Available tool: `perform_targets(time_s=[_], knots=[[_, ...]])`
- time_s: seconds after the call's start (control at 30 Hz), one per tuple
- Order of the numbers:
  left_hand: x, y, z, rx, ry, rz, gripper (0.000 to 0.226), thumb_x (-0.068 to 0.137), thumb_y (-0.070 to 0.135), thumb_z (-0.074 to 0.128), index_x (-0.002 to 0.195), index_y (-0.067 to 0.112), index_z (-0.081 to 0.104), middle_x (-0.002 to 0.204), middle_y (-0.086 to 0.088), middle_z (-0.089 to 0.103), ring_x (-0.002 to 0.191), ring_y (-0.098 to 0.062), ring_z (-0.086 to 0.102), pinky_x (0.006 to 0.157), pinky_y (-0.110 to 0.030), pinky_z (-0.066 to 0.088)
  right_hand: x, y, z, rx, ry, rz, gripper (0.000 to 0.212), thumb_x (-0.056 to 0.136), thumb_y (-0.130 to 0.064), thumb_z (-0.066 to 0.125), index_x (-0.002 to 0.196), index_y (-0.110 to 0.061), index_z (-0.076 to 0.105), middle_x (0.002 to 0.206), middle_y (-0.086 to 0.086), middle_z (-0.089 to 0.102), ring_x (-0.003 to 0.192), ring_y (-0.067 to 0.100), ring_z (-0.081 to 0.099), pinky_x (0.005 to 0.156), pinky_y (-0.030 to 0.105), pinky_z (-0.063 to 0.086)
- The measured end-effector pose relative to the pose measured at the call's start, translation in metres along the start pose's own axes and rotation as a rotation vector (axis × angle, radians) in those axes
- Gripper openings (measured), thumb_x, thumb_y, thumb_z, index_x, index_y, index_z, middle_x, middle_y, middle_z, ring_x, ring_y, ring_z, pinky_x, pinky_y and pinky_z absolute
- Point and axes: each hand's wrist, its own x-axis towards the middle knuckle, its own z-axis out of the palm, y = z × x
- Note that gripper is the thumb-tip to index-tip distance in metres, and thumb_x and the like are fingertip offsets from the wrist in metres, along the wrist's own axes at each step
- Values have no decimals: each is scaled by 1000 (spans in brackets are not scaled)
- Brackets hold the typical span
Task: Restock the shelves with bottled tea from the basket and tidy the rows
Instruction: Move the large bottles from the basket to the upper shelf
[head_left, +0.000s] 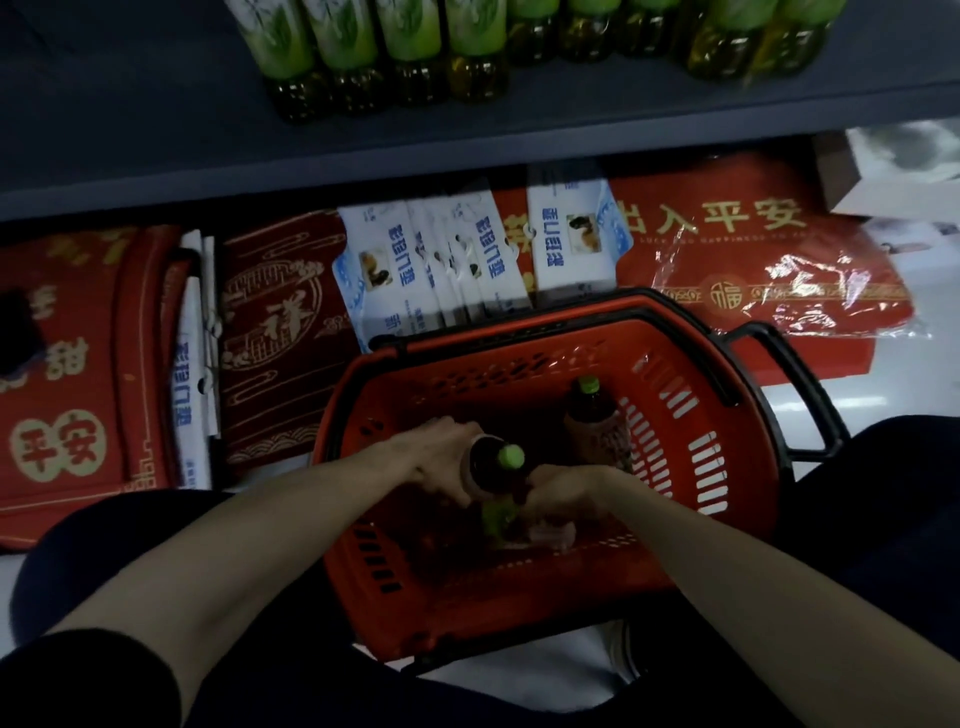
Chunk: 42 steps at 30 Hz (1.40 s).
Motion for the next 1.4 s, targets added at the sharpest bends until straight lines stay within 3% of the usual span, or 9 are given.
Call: perform_targets(time_s=[0.17,0.27,0.37,0.6,0.67,0.77,0.87,1.13,1.4], knots=[[-26,41,-49,-371,257,-145,46,54,65,89,66,25,69,62,15,70,56,6,64,54,-23,53,-30,-2,-16,180,205,-342,46,82,-11,82,124,-21,67,114,2,75,107,14,71,82,24,57],[-42,68,-66,-576,460,-296,53,50,66,88,43,21,60,49,15,61,50,0,60,46,-20,42,-47,-10,-18,340,415,-370,115,75,-20,93,159,-17,15,146,-4,51,136,12,49,95,22,49],[-52,91,-80,-698,540,-370,54,56,68,86,44,20,64,58,7,66,63,-11,66,50,-23,42,-57,-19,-10,474,530,-436,137,77,-10,91,158,-19,-19,146,-7,37,138,10,37,90,12,49],[-75,112,-100,-638,491,-273,76,53,93,72,52,18,59,53,7,63,54,-11,62,49,-28,46,-73,-18,-13,540,744,-480,86,66,-21,99,137,-14,51,114,-4,73,100,12,75,79,24,62],[-82,102,-101,-676,497,-161,73,58,89,74,73,18,78,72,4,77,74,-14,75,69,-39,63,-85,-19,-16,619,723,-514,77,68,-15,97,132,-14,56,109,1,76,92,10,77,73,24,61],[-97,94,-107,-1018,425,13,47,69,60,89,111,41,79,110,13,80,114,-17,72,98,-42,60,-103,-23,-23,712,672,-569,72,70,-14,96,132,-10,59,108,1,80,98,14,77,78,27,61],[-110,95,-111,-1186,238,32,78,69,50,94,139,51,60,137,16,68,130,-15,61,110,-56,46,-121,-37,-29,725,621,-621,69,73,-13,93,134,-10,59,109,-1,80,100,13,77,77,23,59],[-132,119,-141,-1228,375,166,51,78,25,89,127,27,74,123,-2,77,116,-25,73,108,-62,50,-166,-60,-45,712,537,-716,66,77,-16,91,137,-17,62,124,7,76,115,25,73,104,52,55],[-163,155,-212,-1145,534,265,47,84,15,84,130,18,72,115,-6,80,105,-28,77,93,-51,62,-224,-93,-85,628,618,-863,67,73,-17,94,133,-17,65,124,11,75,117,31,71,106,53,53]])
